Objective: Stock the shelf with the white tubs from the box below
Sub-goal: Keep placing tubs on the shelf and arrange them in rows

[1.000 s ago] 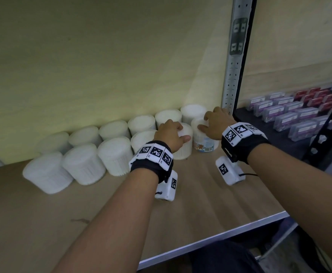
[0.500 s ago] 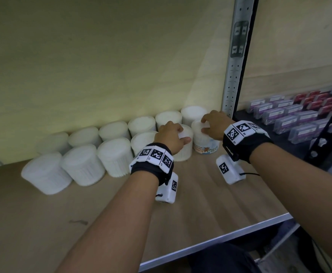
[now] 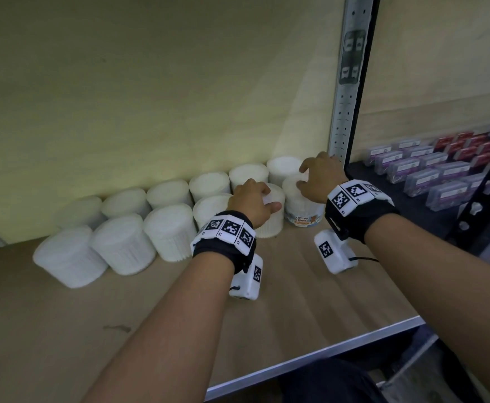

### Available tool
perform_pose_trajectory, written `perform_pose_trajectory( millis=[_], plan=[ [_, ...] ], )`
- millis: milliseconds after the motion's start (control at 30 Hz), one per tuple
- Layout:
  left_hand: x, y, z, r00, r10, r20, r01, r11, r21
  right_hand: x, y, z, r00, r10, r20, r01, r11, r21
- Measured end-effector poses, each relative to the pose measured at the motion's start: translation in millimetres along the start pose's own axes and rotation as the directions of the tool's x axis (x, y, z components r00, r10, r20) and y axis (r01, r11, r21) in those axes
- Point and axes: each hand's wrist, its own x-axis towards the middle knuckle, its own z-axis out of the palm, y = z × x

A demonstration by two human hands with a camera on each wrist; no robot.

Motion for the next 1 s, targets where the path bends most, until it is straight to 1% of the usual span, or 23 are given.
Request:
perform_pose_trajectory(
  millis=[133, 267, 500, 667, 833, 1000],
  plan=[
    [-1, 0, 0, 1.0, -0.003, -0.001, 0.003, 1.0, -0.002, -1, -1, 6, 0.994, 0.052, 0.098, -0.041, 0.993, -0.108],
    [-1, 1, 0, 1.0, -0.01, 0.003, 0.01, 1.0, -0.003, -2, -2, 7, 0.994, 0.027, 0.102, -0.011, 0.988, -0.155],
    [-2, 1, 0, 1.0, -0.007, 0.0, 0.007, 1.0, 0.003, -1, -1, -2, 0.989, -0.015, 0.148, 0.039, 0.986, -0.161],
    [-2, 1, 0, 1.0, -0.013, 0.0, 0.013, 1.0, 0.0, -3, 0, -10, 0.977, -0.086, 0.197, 0.11, 0.987, -0.113],
    [-3, 3, -2, 1.0, -0.001, 0.007, 0.001, 0.999, 0.033, -2, 2, -10, 0.974, -0.107, 0.197, 0.122, 0.99, -0.065],
    [-5, 6, -7, 0.999, 0.011, 0.048, -0.014, 0.998, 0.063, -1, 3, -9, 0.977, -0.108, 0.186, 0.121, 0.991, -0.06]
  ],
)
